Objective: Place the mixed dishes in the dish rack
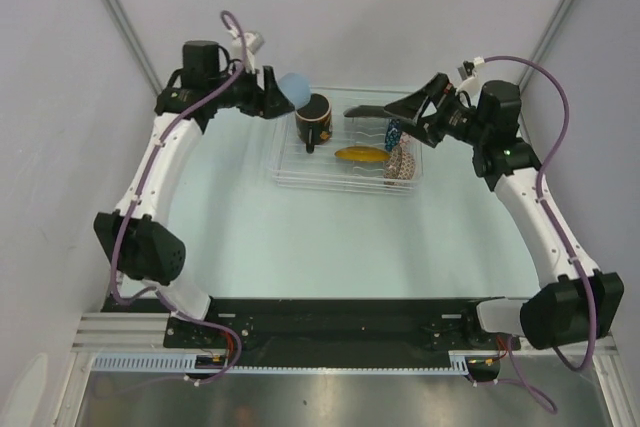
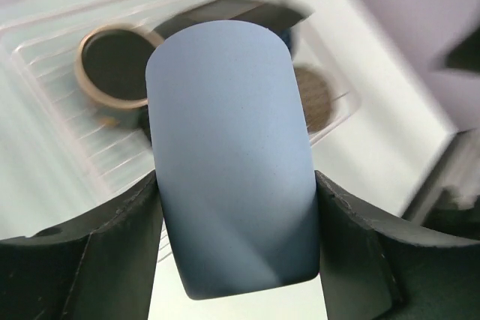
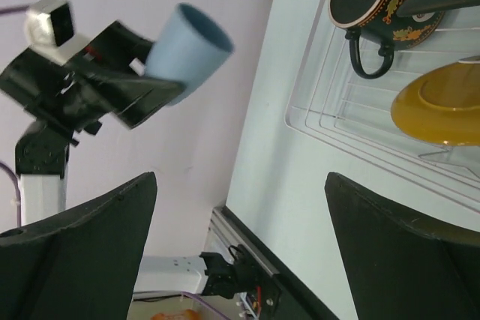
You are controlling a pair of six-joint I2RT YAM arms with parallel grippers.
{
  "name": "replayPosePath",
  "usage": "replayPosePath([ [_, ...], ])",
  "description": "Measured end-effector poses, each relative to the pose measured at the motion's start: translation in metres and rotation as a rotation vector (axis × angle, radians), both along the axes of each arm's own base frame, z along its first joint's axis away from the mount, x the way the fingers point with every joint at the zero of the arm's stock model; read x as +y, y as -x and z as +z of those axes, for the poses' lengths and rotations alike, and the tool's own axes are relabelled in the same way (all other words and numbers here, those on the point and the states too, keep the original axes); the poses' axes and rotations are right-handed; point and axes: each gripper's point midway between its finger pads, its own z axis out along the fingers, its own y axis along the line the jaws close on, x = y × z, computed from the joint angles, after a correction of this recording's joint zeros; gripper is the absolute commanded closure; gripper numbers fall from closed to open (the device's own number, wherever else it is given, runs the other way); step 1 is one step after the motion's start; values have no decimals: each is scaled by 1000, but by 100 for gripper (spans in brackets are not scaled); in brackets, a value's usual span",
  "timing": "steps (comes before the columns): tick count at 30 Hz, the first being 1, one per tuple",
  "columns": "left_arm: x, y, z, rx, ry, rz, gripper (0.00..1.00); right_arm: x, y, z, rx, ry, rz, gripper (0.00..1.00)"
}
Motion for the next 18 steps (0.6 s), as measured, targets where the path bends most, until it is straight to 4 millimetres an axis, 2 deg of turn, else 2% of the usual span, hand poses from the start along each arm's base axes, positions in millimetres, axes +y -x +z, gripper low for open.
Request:
replayPosePath([
  [2,0,-10,-28,19,-136,23,100,-5,14,7,-41,40,-4,0],
  [4,1,-17,-59,56,-266,20,100,-7,19,8,-52,60,-5,0],
  [5,3,-18,-75,81,-326,7,100,-9,21,6,-54,76,-7,0],
  [8,12,-24,-104,142,-474,-35,100,-13,25,-3,-37,122,-19,0],
  [10,20,-35,-109,137,-548,-46,100,-16,26,-11,-22,148,-26,0],
  [13,30,-43,-104,96,-647,-68,100,-19,29,-17,-12,173,-33,0],
  [16,35,-37,-101,58,-743,-108,100,-22,35,-22,-9,186,-36,0],
  [18,30,-28,-106,46,-805,-164,100,-22,39,-25,-6,188,-37,0],
])
